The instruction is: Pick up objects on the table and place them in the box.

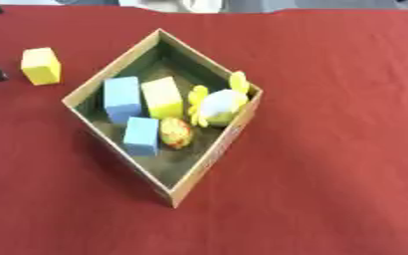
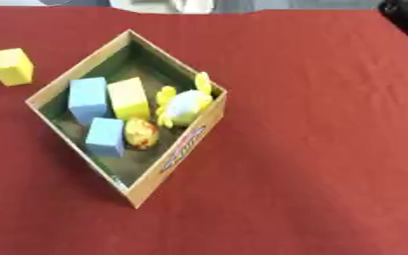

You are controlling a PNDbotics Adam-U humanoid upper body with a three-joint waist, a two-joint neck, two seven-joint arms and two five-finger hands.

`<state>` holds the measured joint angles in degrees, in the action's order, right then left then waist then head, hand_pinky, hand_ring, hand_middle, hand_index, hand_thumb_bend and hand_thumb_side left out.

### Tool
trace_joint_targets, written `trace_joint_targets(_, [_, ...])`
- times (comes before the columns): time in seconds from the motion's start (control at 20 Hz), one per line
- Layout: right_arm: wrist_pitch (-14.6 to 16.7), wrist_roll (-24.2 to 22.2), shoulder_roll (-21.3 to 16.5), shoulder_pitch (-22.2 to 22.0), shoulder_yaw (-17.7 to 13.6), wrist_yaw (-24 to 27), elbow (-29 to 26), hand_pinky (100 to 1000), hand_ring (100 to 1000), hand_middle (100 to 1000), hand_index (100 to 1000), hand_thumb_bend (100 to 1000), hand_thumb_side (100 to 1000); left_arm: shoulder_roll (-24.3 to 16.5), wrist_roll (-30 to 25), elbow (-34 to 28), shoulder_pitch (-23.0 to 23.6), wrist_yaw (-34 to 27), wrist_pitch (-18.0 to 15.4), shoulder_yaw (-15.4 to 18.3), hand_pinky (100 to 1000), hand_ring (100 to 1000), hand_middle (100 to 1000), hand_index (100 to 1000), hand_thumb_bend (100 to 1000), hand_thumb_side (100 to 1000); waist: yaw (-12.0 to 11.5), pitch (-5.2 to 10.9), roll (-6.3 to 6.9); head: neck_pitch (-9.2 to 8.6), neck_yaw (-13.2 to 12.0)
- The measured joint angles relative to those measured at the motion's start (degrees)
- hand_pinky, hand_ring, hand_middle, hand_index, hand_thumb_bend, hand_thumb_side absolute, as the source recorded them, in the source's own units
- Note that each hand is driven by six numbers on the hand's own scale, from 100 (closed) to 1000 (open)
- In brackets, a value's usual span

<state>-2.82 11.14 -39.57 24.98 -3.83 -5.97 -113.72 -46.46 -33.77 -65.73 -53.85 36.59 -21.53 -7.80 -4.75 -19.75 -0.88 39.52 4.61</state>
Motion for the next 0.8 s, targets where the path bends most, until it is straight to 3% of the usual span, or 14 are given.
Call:
trace_joint_targets(0.3, [-0.15, 0.10, 0.00, 0.01, 0.00, 0.00, 0.00, 875, 817, 649, 825, 100, 533, 0.70, -3.68, 1.92, -1.57, -2.04, -2.03, 0.34, 978, 936, 851, 920, 592, 480, 0.42, -0.50, 0.00, -0.37, 0.00])
trace_joint_targets(0.8, [-0.24, 0.02, 0.00, 0.29, 0.00, 0.02, 0.00, 875, 816, 646, 822, 100, 533, 3.03, -5.59, 5.58, -3.75, -0.63, -1.35, 0.71, 981, 942, 857, 926, 568, 496, 1.51, -1.47, 0.00, -0.88, -1.03])
